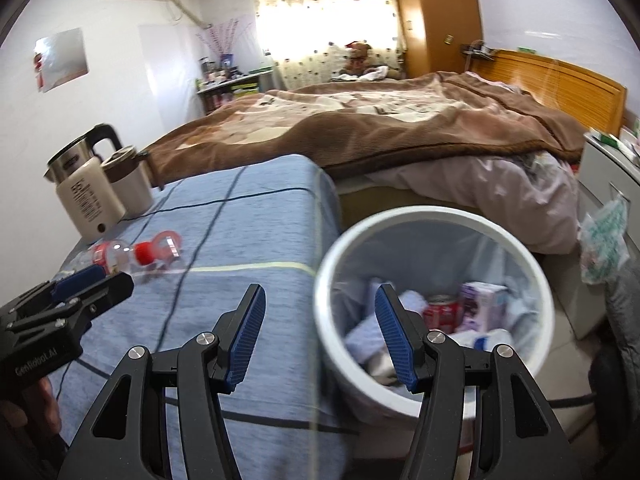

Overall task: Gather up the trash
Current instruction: 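Move both open grippers back over the clear bottle and cup on the table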

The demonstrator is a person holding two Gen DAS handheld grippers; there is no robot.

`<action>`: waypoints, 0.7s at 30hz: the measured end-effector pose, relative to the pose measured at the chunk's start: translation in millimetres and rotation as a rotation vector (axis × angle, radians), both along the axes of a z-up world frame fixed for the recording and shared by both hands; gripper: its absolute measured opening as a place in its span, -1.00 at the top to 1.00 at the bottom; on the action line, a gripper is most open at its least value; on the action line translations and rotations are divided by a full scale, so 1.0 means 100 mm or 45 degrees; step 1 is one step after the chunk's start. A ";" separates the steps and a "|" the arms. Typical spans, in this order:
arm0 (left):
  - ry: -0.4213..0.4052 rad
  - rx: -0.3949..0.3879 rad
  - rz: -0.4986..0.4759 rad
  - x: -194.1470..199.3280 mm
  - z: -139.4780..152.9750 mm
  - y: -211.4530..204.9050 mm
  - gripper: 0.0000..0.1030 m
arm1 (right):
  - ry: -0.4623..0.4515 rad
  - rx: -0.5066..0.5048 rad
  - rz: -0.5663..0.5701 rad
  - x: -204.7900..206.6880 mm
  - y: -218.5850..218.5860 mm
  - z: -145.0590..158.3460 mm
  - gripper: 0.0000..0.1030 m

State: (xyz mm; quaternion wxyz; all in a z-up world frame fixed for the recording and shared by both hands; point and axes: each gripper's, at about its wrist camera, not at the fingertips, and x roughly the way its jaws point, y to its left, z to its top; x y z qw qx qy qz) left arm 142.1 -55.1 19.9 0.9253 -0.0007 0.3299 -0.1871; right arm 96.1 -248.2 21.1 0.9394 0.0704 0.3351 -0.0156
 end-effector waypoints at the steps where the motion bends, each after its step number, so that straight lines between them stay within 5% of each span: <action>1: -0.001 0.000 0.014 0.02 0.00 0.08 -0.27 | 0.001 -0.004 0.013 0.03 0.05 0.00 -0.12; 16: 0.021 -0.017 0.189 0.30 -0.02 1.09 -0.34 | 0.077 -0.030 0.237 0.55 0.79 -0.13 -0.12; 21: 0.045 0.051 0.185 0.47 -0.03 1.21 -0.37 | 0.110 -0.063 0.300 0.73 0.99 -0.18 -0.12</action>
